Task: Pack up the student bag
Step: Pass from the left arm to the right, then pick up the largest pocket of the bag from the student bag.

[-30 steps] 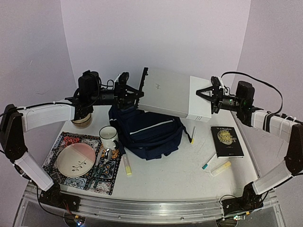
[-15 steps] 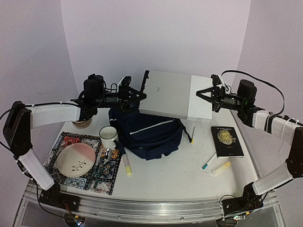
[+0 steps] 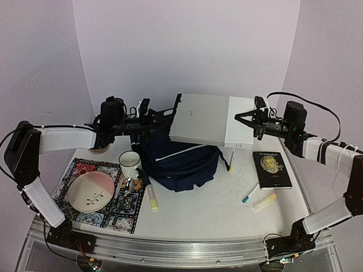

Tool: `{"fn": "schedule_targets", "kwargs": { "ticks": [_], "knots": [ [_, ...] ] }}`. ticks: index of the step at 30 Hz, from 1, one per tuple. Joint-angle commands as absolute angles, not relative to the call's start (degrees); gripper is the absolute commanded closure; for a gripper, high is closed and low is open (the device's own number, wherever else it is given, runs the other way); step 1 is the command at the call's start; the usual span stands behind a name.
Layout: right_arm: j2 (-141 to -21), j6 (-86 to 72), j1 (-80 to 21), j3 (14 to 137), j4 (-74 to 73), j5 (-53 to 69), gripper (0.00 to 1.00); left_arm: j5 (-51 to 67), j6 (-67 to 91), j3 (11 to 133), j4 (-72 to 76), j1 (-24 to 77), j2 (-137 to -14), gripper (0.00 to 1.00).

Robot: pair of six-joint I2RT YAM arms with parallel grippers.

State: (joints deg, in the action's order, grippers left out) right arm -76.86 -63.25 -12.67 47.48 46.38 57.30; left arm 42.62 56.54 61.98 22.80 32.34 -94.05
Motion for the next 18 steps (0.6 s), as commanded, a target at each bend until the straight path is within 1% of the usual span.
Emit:
{"fn": "schedule_targets", "kwargs": {
  "ticks": [1, 5, 9, 12, 18],
  "knots": [
    [-72.5, -65.0, -12.1, 46.4, 50.9, 52.9, 0.86, 33.6, 43.3, 63.7, 9.8, 32.1, -91.0, 0.25],
    [-70.9, -65.6, -11.5, 44.4, 50.2, 47.8, 0.86, 25.4, 31.6, 67.5, -3.2, 34.2, -89.7, 0.25],
    [-68.6, -66.3, -11.0, 42.5, 49.3, 41.9, 0.86, 14.1, 21.8, 70.0, -11.0, 39.6, -89.0, 0.25],
    [-66.3, -66.1, -10.7, 41.5, 46.5, 37.3, 0.85, 6.5, 15.1, 70.8, -13.5, 44.9, -89.1, 0.24],
    [-62.0, -65.6, -10.7, 39.8, 41.5, 30.3, 0.85, -1.3, 6.7, 72.4, -15.9, 52.1, -92.2, 0.24]
  ]
}}
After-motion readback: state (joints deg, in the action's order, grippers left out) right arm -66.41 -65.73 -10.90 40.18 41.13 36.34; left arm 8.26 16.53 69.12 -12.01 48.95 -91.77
